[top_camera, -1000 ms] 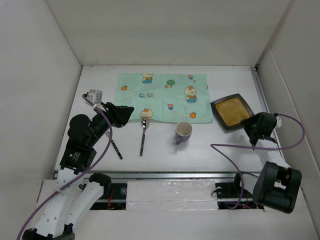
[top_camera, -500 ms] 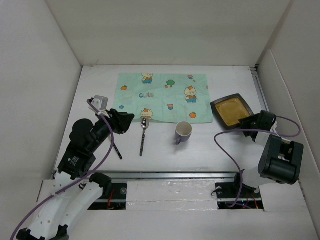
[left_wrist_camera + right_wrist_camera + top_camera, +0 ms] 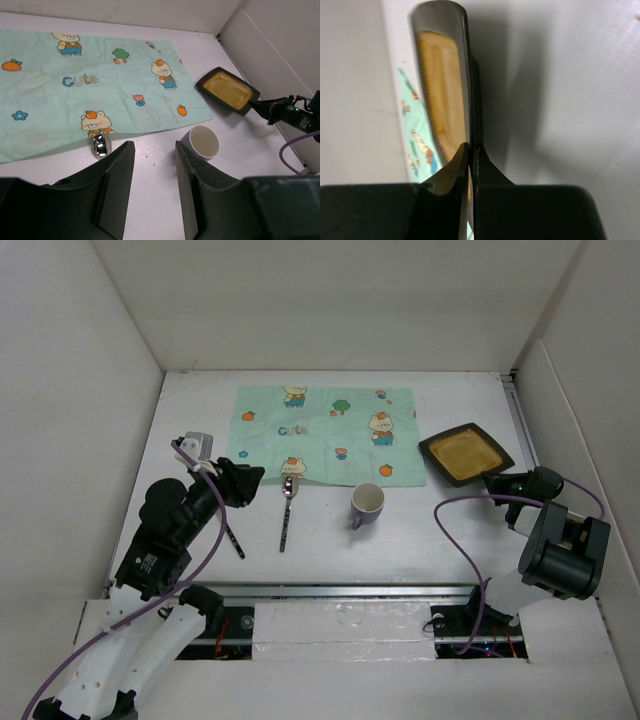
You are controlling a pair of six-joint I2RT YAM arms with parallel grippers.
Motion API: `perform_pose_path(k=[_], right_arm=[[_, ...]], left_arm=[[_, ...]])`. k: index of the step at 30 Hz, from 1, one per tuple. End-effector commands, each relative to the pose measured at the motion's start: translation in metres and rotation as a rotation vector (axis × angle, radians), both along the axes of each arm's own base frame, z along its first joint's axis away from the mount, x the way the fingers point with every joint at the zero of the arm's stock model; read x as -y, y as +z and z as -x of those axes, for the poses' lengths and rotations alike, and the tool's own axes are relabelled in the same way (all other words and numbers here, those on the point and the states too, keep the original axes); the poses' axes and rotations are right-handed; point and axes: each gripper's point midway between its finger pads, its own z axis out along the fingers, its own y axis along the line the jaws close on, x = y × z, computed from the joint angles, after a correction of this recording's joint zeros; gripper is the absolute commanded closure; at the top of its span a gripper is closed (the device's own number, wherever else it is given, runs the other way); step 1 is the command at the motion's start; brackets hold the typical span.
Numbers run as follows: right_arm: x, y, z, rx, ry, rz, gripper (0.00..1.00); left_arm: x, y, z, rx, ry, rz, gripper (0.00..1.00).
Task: Set the dinner table for one person
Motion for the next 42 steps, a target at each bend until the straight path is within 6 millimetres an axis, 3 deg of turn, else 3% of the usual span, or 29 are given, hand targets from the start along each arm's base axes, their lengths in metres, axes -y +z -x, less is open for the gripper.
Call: perform_pose_path(k=[1, 5, 6, 10, 11, 12, 15, 16, 18, 19, 22, 23, 25, 26, 29, 30, 35, 37, 39, 42], right_arm=[[0.011, 0.022, -0.005, 0.091, -0.024, 0.030, 1.00], [0.012, 0.089, -0.014, 0.264, 0.035, 0.147, 1.00], [0.014, 0.124, -0.018, 0.334, 0.051, 0.205, 1.00], [-0.004, 0.210, -0.019, 0.494, 0.166, 0.364, 1.00], [-0.004, 0.210, -0.019, 0.496, 0.166, 0.365, 1.00], [-0.008, 0.230, -0.019, 0.540, 0.182, 0.385, 1.00], [-0.034, 0.258, -0.025, 0.627, 0.328, 0.388, 1.00], [-0.060, 0.261, -0.028, 0.652, 0.449, 0.366, 1.00], [-0.085, 0.263, -0.039, 0.661, 0.585, 0.344, 1.00], [-0.113, 0.263, -0.050, 0.683, 0.714, 0.312, 1.00], [-0.154, 0.263, -0.072, 0.715, 0.871, 0.264, 1.00], [-0.180, 0.262, -0.074, 0.719, 0.942, 0.236, 1.00], [-0.205, 0.261, -0.079, 0.732, 1.013, 0.220, 1.00], [-0.228, 0.259, -0.085, 0.728, 1.069, 0.195, 1.00], [-0.259, 0.257, -0.091, 0.741, 1.145, 0.161, 1.00], [-0.278, 0.251, -0.093, 0.743, 1.187, 0.133, 1.00], [-0.319, 0.241, -0.106, 0.780, 1.238, 0.029, 1.00], [-0.337, 0.228, -0.111, 0.762, 1.248, -0.056, 1.00], [-0.342, 0.226, -0.119, 0.778, 1.238, -0.083, 1.00], [-0.357, 0.204, -0.131, 0.742, 1.223, -0.112, 1.00]], left_arm=[[-0.003, 0.009, -0.001, 0.048, 0.017, 0.006, 0.65], [-0.003, 0.007, -0.003, 0.039, 0.023, -0.001, 0.65], [-0.003, 0.006, -0.004, 0.036, 0.023, -0.002, 0.65], [-0.002, 0.000, -0.009, 0.014, 0.030, -0.013, 0.65], [-0.002, -0.001, -0.010, 0.011, 0.030, -0.015, 0.65], [-0.001, -0.001, -0.010, 0.010, 0.027, -0.015, 0.65], [-0.001, -0.004, -0.013, 0.000, 0.030, -0.019, 0.65], [-0.001, -0.004, -0.014, -0.003, 0.030, -0.020, 0.65], [-0.002, -0.005, -0.016, -0.004, 0.038, -0.021, 0.65], [-0.001, -0.005, -0.016, -0.007, 0.035, -0.022, 0.65], [-0.002, -0.006, -0.017, -0.011, 0.036, -0.022, 0.65], [-0.006, -0.006, -0.019, -0.009, 0.051, -0.022, 0.65], [-0.006, -0.007, -0.019, -0.013, 0.055, -0.024, 0.65], [-0.009, -0.007, -0.021, -0.012, 0.068, -0.024, 0.65], [-0.010, -0.006, -0.020, -0.006, 0.071, -0.022, 0.65], [-0.010, -0.006, -0.021, -0.007, 0.073, -0.023, 0.65], [-0.009, -0.007, -0.021, -0.012, 0.068, -0.024, 0.65], [-0.009, -0.009, -0.021, -0.016, 0.070, -0.026, 0.65], [-0.008, -0.008, -0.021, -0.014, 0.065, -0.026, 0.65], [-0.009, -0.009, -0.022, -0.016, 0.070, -0.028, 0.65]])
